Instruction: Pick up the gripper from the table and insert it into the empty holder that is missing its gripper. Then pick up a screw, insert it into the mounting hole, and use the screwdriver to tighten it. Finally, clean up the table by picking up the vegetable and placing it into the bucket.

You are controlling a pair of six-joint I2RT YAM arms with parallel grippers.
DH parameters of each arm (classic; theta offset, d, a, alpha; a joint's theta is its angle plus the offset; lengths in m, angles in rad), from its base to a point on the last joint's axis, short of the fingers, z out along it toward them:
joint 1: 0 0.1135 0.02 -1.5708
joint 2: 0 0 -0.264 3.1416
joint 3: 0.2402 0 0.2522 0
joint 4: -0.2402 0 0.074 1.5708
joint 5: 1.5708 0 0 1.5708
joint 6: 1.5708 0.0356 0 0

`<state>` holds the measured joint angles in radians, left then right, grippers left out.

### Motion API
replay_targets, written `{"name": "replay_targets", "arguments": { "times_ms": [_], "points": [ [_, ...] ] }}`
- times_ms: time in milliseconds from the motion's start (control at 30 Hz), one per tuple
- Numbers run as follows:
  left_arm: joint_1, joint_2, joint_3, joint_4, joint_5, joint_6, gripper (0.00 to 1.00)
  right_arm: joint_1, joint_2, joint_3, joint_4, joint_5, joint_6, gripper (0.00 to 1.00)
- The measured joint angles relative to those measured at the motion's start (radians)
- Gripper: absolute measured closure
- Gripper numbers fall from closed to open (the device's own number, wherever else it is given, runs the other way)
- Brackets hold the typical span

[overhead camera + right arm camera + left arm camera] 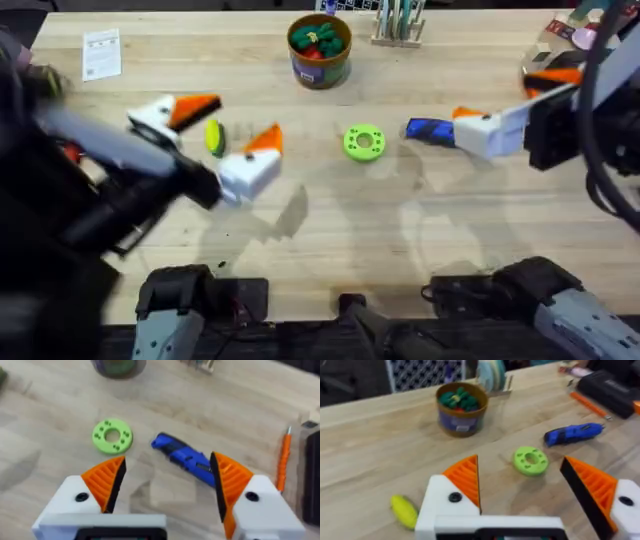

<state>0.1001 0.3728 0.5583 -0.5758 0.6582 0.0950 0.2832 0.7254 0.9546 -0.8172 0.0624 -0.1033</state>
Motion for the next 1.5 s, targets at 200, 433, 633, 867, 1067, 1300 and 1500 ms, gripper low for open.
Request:
{"name": "replay_targets", "arguments": {
  "times_ms": [200,433,633,867,1067,1300,1500],
  "points": [
    [0.0,0.376,0.365,-0.36,-0.178,0.083,0.016,0.0,0.003,0.0,-0.086,0.0,0.013,0.021],
    [0.001,0.715,0.616,-0.577,-0.275,0.106,0.015,0.0,0.003,0.0,-0.091,0.0,0.019,0.021],
    [0.001,0.883,0.643,-0.589,-0.404,0.075,0.015,0.0,0.003,0.0,-0.1,0.0,0.022,0.021],
    [0.001,1.005,0.742,-0.584,-0.64,-0.035,0.016,0.0,0.003,0.0,-0.108,0.0,0.022,0.021],
    [0.014,1.133,0.785,-0.587,-0.697,-0.095,0.015,0.0,0.003,0.0,-0.108,0.0,0.022,0.021],
    [0.027,1.343,0.785,-0.579,-0.674,-0.127,0.015,0.0,0.003,0.0,-0.107,0.0,0.022,0.021],
    [0.027,1.478,0.785,-0.57,-0.656,-0.133,0.015,0.0,0.003,0.0,-0.108,0.0,0.022,0.019]
  ]
}}
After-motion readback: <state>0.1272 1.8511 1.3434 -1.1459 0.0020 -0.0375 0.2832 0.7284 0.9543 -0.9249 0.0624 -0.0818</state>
